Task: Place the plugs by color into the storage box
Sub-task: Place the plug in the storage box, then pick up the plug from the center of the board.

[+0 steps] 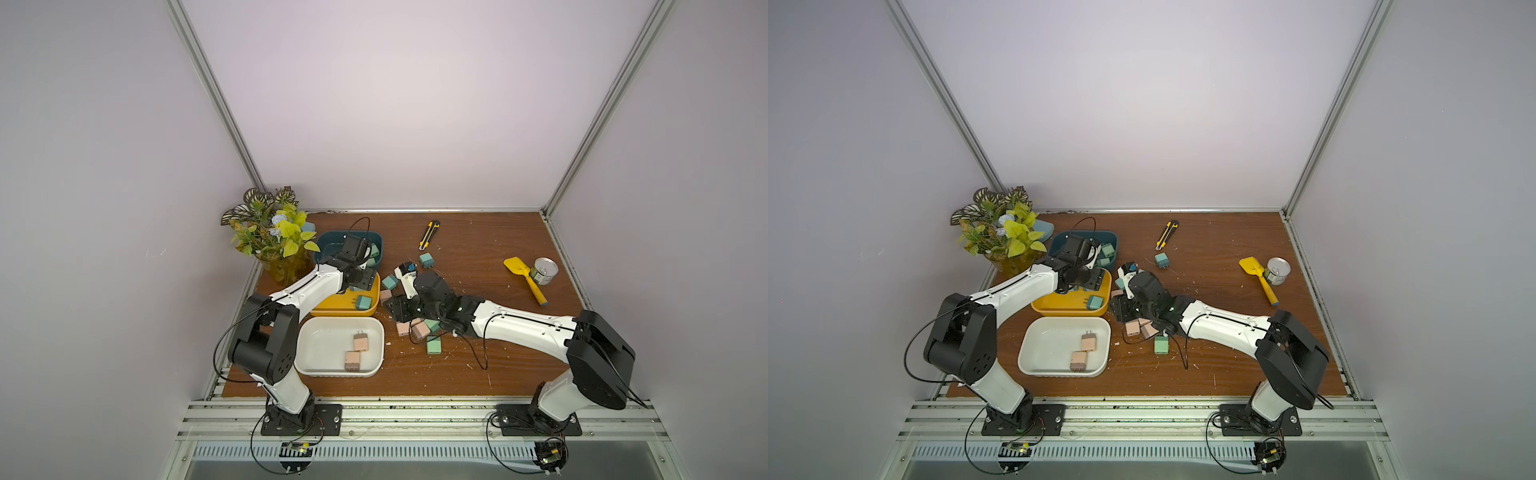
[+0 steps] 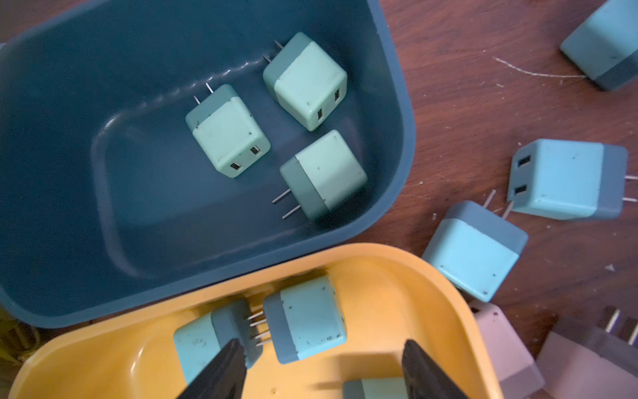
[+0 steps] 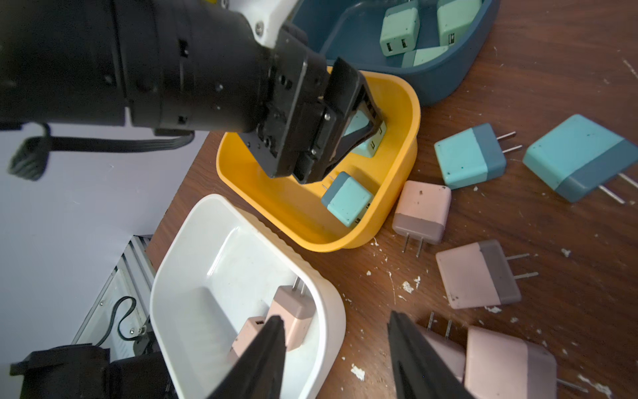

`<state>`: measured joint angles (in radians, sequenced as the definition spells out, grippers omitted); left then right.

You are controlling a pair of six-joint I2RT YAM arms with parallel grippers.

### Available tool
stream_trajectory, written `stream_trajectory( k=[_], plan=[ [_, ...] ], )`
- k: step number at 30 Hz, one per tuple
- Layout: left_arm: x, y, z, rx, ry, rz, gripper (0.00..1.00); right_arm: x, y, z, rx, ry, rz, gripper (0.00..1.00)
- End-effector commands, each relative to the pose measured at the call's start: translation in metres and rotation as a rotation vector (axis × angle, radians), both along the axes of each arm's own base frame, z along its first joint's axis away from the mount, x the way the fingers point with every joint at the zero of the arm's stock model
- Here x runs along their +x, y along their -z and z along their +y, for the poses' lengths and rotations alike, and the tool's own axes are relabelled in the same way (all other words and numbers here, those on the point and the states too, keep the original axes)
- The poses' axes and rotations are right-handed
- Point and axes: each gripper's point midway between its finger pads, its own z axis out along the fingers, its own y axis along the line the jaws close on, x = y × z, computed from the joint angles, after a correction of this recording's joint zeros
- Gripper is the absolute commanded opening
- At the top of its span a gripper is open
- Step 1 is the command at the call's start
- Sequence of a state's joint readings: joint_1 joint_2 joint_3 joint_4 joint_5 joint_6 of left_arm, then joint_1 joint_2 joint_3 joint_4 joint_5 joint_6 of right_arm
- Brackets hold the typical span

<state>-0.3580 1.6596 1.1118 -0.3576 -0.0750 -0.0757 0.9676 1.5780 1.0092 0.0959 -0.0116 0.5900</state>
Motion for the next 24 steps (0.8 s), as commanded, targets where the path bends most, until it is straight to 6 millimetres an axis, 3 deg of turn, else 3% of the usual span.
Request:
stream_trajectory(
  k=[1, 11, 17, 24],
  plan=[
    [0.006, -0.022, -0.005, -0.052, 0.008, -0.051, 0.73, 0.000, -0.012, -0.009, -0.012, 0.016, -0.039, 0.54],
    [0.002, -0.033, -0.020, -0.091, 0.066, -0.086, 0.72, -0.006, -0.004, -0.048, -0.087, 0.106, -0.042, 0.55],
    [-0.009, -0.043, -0.042, -0.044, 0.149, -0.143, 0.72, -0.020, 0.014, -0.081, -0.132, 0.170, 0.004, 0.59],
    [-0.019, -0.058, -0.062, -0.118, 0.233, -0.197, 0.72, -0.040, 0.042, -0.113, -0.169, 0.220, 0.085, 0.62]
  ],
)
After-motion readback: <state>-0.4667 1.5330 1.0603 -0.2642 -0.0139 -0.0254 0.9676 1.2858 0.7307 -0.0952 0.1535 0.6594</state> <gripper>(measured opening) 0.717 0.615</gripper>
